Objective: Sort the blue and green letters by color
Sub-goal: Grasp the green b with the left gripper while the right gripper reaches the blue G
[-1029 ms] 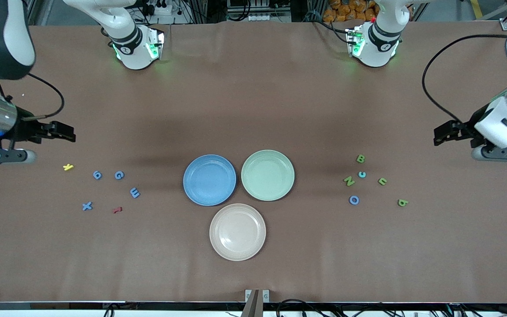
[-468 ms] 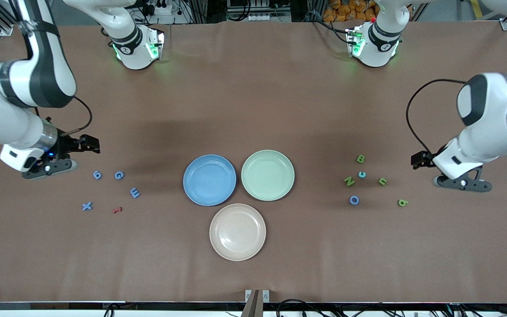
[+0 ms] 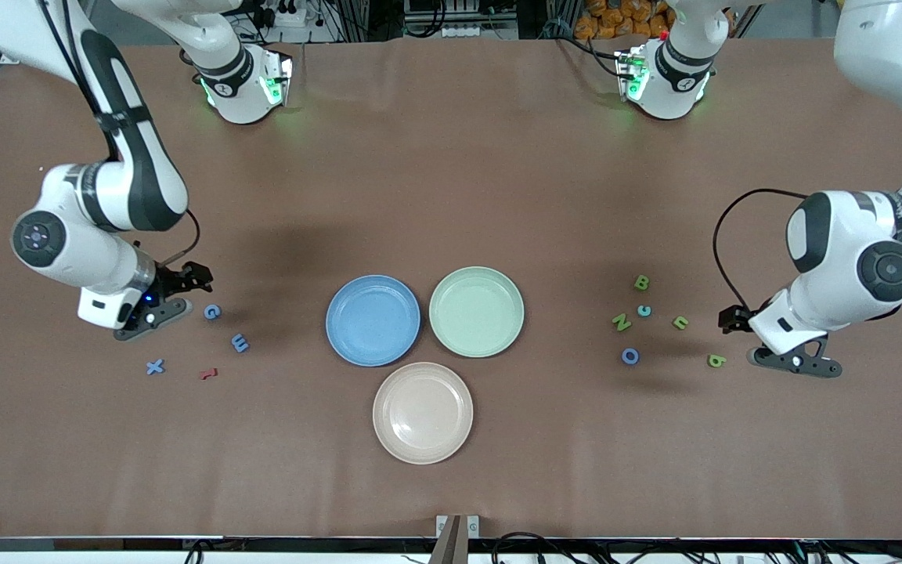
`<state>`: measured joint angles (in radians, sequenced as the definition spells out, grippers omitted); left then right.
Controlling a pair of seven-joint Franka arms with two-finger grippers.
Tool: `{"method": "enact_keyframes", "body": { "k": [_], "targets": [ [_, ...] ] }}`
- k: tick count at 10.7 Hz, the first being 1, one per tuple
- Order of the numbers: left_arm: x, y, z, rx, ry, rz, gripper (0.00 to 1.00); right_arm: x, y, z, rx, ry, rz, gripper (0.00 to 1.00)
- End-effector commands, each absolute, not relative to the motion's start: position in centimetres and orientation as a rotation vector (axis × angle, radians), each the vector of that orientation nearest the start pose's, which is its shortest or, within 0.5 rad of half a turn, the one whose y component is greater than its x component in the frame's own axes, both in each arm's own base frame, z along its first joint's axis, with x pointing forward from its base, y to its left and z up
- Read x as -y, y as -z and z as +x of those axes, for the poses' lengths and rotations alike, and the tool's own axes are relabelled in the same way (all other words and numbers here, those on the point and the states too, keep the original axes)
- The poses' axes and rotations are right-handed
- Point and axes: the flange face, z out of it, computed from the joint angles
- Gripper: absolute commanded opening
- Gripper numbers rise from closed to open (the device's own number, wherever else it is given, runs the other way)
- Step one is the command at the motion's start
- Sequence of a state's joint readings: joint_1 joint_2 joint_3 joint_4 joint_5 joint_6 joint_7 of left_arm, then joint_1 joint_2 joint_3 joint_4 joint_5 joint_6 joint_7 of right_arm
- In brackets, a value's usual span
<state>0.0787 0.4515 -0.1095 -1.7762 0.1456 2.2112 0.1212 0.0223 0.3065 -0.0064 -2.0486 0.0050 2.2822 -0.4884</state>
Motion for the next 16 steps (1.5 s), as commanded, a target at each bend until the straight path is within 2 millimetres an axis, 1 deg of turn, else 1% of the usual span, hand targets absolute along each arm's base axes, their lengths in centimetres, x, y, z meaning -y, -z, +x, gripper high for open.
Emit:
{"method": "enact_keyframes", "body": {
  "k": [1,2,3,4,5,6,7,8,9,11,12,13,14,16],
  "targets": [
    [-1.0,-27.8,68.3,-0.327,-0.002,-3.063,0.89,-0.7,-24.4,59.4,0.922,-0.054,-2.989,1.0],
    [-1.3,-27.1,68.5,-0.313,-0.009,-3.067,0.89,-0.4,-23.1,59.5,0.948,-0.042,-2.983,1.0],
    [-1.5,-26.1,68.7,-0.297,-0.008,-3.077,0.87,-0.3,-22.0,58.9,0.965,-0.028,-2.979,1.0],
    [-1.5,-25.4,68.8,-0.263,0.018,-3.108,0.86,-0.3,-20.7,57.9,0.966,-0.015,-2.983,1.0],
    [-1.2,-25.0,68.9,-0.254,0.026,-3.119,0.84,-0.3,-20.0,57.3,0.969,0.008,-2.986,1.0],
    [-1.3,-23.9,68.9,-0.249,0.017,-3.125,0.83,-0.4,-19.5,57.0,0.971,0.0,-2.984,1.0],
    [-1.3,-22.1,68.9,-0.253,0.023,-3.127,0.8,-0.4,-19.1,56.8,0.972,-0.012,-2.981,1.0],
    [-0.9,-21.3,69.0,-0.261,0.057,-3.127,0.79,-0.2,-18.6,56.7,0.976,-0.024,-2.978,1.0],
    [-0.9,-21.0,68.9,-0.259,0.052,-3.128,0.79,-0.2,-18.1,56.6,0.994,-0.037,-2.969,1.0],
    [-0.6,-19.8,68.7,-0.266,0.029,-3.132,0.79,0.2,-17.5,56.5,0.988,-0.051,-2.967,1.0],
    [-0.5,-19.4,68.7,-0.273,0.022,-3.131,0.78,0.2,-17.3,56.4,0.99,-0.058,-2.965,1.0],
    [-0.5,-19.3,68.7,-0.276,0.019,-3.129,0.75,0.3,-17.1,56.4,0.987,-0.062,-2.965,1.0],
    [-0.5,-18.8,68.6,-0.278,0.007,-3.128,0.75,0.4,-16.7,56.3,0.982,-0.071,-2.964,1.0],
    [-0.4,-18.6,68.4,-0.284,-0.003,-3.126,0.75,0.5,-16.4,56.4,0.98,-0.071,-2.965,1.0]
  ]
}}
